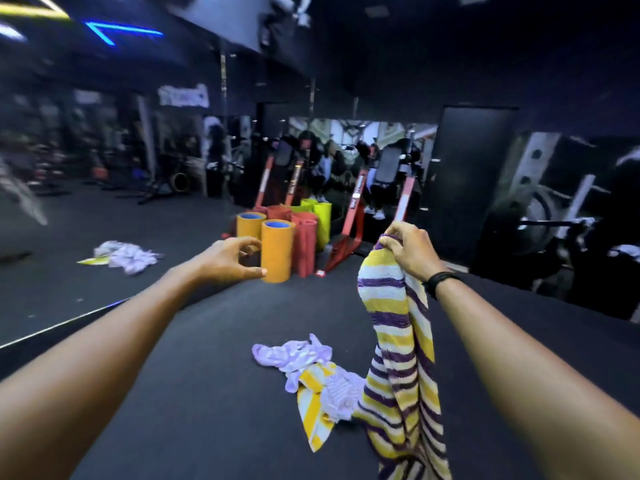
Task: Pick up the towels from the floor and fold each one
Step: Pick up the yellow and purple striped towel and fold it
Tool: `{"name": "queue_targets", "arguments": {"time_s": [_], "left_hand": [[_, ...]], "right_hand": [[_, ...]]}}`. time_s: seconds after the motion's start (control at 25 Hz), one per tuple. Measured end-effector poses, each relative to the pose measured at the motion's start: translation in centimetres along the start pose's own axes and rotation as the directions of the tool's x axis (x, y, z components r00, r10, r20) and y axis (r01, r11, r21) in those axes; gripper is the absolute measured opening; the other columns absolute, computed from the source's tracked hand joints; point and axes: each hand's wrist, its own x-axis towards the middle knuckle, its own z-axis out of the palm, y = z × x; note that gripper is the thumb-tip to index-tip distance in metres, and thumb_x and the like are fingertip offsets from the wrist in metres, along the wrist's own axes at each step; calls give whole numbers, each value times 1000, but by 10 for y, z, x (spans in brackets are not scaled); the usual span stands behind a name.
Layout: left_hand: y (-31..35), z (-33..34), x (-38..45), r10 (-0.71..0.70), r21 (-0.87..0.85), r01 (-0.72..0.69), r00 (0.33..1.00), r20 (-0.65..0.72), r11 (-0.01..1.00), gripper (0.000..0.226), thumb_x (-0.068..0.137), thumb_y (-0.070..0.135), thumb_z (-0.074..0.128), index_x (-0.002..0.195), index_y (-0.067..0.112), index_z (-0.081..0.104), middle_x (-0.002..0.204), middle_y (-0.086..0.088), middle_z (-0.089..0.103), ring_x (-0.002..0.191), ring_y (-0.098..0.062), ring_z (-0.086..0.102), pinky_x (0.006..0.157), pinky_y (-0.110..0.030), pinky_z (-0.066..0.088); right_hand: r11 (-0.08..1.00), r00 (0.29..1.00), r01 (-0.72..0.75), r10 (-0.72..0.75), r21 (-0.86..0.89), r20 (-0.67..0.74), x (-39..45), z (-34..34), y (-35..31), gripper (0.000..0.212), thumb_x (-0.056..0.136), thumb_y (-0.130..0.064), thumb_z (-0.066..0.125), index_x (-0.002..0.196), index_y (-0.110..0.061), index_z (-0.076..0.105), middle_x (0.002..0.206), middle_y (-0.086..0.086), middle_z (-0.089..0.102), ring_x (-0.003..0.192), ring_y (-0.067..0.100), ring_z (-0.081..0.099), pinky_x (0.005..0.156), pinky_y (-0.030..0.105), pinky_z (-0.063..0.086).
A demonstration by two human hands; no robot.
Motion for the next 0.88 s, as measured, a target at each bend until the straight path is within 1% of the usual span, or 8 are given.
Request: {"name": "queue_targets", "arguments": {"time_s": [0.04, 0.12, 0.28, 0.4, 0.48, 0.6, 0.76, 0.88], "left_hand": [[-15, -16, -25, -39, 32, 40, 999, -24, 999, 68, 74, 41, 79, 134, 26, 51, 125, 0, 57, 118, -14, 54, 98, -24, 40], [-40, -48, -77, -126, 61, 131, 989, -80, 990, 68, 75, 40, 78, 134, 24, 50, 127, -3, 58, 119, -16, 55, 102, -28, 41], [-89, -106, -183, -272, 83, 290, 945, -183, 953, 64, 77, 37, 77, 134, 22, 51, 117, 2, 57, 112, -14, 55, 93, -22, 39], [-113, -143, -250, -337, 83, 367, 908, -250, 927, 62, 79, 31, 77, 134, 18, 51, 118, -2, 58, 108, -14, 54, 90, -21, 37], [-127, -169, -299, -387, 91, 426, 879, -280, 900, 63, 78, 32, 77, 134, 17, 51, 121, -5, 59, 111, -16, 55, 90, -21, 38], [-154, -214, -382, -454, 98, 505, 833, -317, 857, 66, 76, 41, 77, 134, 24, 51, 122, -1, 60, 112, -16, 57, 99, -28, 43], [-182, -272, -490, -515, 124, 576, 792, -326, 808, 77, 65, 57, 75, 133, 28, 51, 123, 0, 61, 111, -15, 58, 102, -34, 44], [-207, -313, -574, -555, 128, 627, 752, -355, 768, 68, 75, 45, 76, 134, 24, 50, 125, -2, 60, 116, -18, 55, 102, -31, 41]], "right_hand": [[1000, 1000, 2, -2, 6, 26, -2, 14, -17, 11, 90, -12, 58, 81, -7, 59, 81, 9, 66, 81, 25, 59, 70, 31, 42], [999, 996, 17, -20, 30, 85, -6, 41, -53, 10, 93, -14, 52, 85, -8, 54, 86, 15, 65, 84, 32, 58, 72, 36, 41], [989, 983, 89, -106, 120, 147, -22, 87, -140, 11, 96, -15, 48, 90, -6, 51, 85, 13, 62, 86, 33, 57, 73, 36, 40], [973, 972, 137, -168, 185, 165, -37, 113, -203, 9, 96, -16, 49, 91, -9, 52, 87, 12, 61, 91, 32, 57, 81, 38, 43], [958, 960, 167, -212, 234, 181, -54, 133, -250, 9, 96, -14, 49, 93, -7, 53, 91, 15, 64, 92, 30, 57, 81, 36, 42], [934, 940, 201, -269, 295, 209, -86, 164, -327, 12, 97, -13, 47, 97, -3, 55, 87, 12, 61, 88, 27, 52, 72, 28, 32], [918, 923, 223, -307, 329, 233, -129, 207, -424, 12, 97, -14, 47, 98, -5, 54, 90, 10, 58, 88, 25, 49, 74, 28, 31], [901, 894, 242, -352, 360, 279, -163, 241, -507, 11, 96, -14, 48, 99, -6, 55, 94, 14, 59, 89, 26, 50, 75, 30, 34]]}}
